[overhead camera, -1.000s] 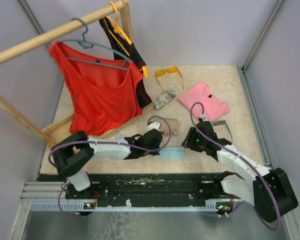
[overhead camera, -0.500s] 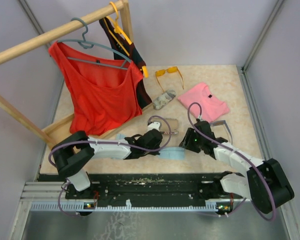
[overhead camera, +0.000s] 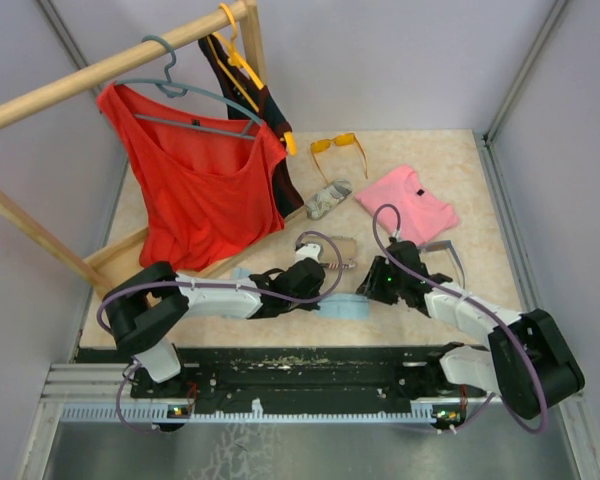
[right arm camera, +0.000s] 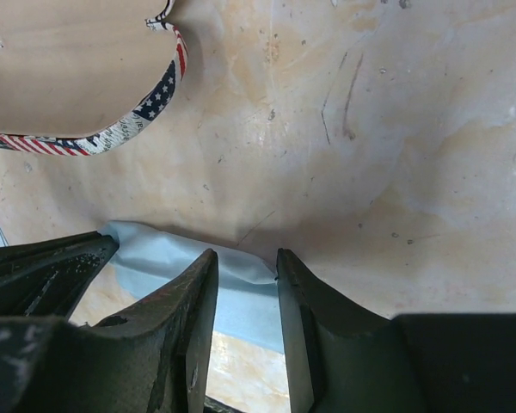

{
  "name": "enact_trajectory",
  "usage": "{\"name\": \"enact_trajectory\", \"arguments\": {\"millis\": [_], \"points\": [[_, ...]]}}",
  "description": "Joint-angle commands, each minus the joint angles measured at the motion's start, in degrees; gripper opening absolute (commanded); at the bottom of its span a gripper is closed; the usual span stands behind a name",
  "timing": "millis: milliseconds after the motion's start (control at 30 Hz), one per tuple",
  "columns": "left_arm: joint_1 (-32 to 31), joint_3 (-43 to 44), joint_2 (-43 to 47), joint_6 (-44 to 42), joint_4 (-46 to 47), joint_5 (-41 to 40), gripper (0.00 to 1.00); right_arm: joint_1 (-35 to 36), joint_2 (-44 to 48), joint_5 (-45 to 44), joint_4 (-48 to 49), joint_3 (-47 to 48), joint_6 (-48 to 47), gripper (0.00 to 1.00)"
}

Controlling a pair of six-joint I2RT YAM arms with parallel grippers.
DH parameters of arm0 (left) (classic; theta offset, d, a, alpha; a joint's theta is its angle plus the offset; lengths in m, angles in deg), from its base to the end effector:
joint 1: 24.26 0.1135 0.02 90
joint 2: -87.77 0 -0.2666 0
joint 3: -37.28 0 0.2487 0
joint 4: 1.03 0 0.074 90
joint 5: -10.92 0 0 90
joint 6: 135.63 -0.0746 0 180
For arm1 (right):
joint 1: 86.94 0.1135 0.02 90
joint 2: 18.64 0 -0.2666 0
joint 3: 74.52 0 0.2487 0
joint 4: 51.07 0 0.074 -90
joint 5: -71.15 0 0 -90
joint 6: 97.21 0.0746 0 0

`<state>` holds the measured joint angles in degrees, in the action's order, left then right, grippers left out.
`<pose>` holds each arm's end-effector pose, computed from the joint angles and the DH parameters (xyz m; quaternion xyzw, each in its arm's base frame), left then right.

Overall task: Organize the sunglasses
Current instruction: Pick up the glasses cleaning cloth from the center of the board.

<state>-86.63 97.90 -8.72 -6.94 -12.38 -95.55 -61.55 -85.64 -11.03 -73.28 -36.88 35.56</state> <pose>0.1813 -0.3007 0.1258 0.1379 0.9126 -0.1939 0.3324 0.1985 0.1054 0.1211 0.1202 0.9347 0.2373 0.2359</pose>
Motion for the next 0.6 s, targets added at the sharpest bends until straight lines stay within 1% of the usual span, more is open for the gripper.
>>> {"name": "enact_trajectory", "arguments": {"millis": [0,100,267,433,500,533,567], "points": [[-0.2,-0.3,-1.4,-0.7,-0.3,0.4,0.0,0.4,-1.6,0.5,0.4,-0.1,0.0,0.34],[-0.2,-0.1,-1.5,-0.9,-0.3,0.5,0.0,0.4,-1.4,0.3,0.2,-0.2,-0.1,0.32],[-0.2,-0.1,-1.4,-1.1,-0.3,0.5,0.0,0.4,-1.3,-0.3,-0.2,-0.1,-0.3,0.24],[-0.2,-0.3,-1.4,-1.1,-0.4,0.5,0.0,0.4,-1.7,-0.7,0.1,-0.2,-1.0,0.1],[-0.2,-0.3,-1.4,-1.1,-0.3,0.6,0.0,0.4,-1.4,-0.8,0.4,-0.4,-1.2,0.02],[-0.2,-0.4,-1.4,-1.1,-0.4,0.6,0.0,0.3,-1.3,-0.8,0.4,-0.5,-1.3,0.0],[-0.3,-0.4,-1.4,-1.2,-0.4,0.6,0.0,0.4,-1.1,-0.9,0.5,-0.6,-1.4,0.0]]}}
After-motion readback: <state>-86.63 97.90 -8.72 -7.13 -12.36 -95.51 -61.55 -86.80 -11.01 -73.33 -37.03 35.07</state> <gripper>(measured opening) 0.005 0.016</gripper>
